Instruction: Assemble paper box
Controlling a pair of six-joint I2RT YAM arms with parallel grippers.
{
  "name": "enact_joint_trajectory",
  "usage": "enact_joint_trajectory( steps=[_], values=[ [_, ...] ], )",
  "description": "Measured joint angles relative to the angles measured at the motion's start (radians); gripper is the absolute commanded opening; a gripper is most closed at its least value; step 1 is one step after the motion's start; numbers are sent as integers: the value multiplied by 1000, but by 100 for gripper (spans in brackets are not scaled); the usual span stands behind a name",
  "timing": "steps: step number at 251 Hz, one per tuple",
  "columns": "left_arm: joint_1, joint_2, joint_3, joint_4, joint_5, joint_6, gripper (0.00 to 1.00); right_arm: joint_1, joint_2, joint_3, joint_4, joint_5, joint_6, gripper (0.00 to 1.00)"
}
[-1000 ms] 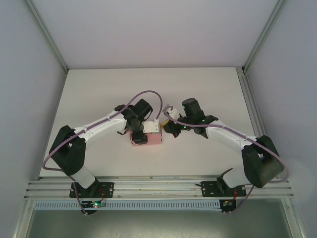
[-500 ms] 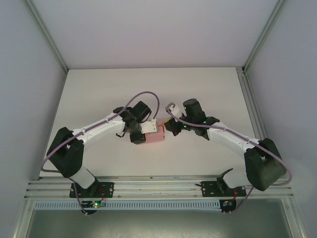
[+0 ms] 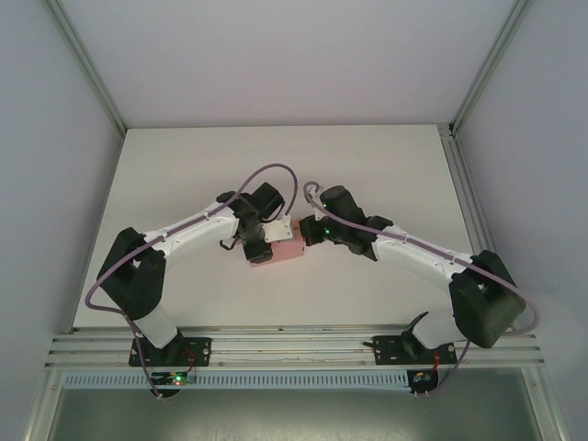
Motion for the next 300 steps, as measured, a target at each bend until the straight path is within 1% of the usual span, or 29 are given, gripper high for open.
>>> enact_joint_trajectory(
  steps=[57,91,122,149,184,235,257,300],
  values=[
    [5,3,6,-13,0,-1,38,49,4,-11,30,109,0,0],
    [8,3,6,-14,-3,-7,40,71,-7,-82,157,151,21,0],
    [12,3,6,-14,-2,-15,41,73,-13,-145,280,155,93,0],
    [13,3,6,-14,-2,-19,41,79,-13,-177,344,166,132,0],
    [13,3,6,-14,-2,-20,41,95,-13,-210,404,196,145,0],
    [12,2,6,-18,0,-14,40,163,-37,-287,492,328,92,0],
    [10,2,6,-17,7,7,40,184,-63,-360,579,364,69,0],
    [-8,2,6,-16,17,32,42,199,-79,-495,806,383,66,0]
  ],
)
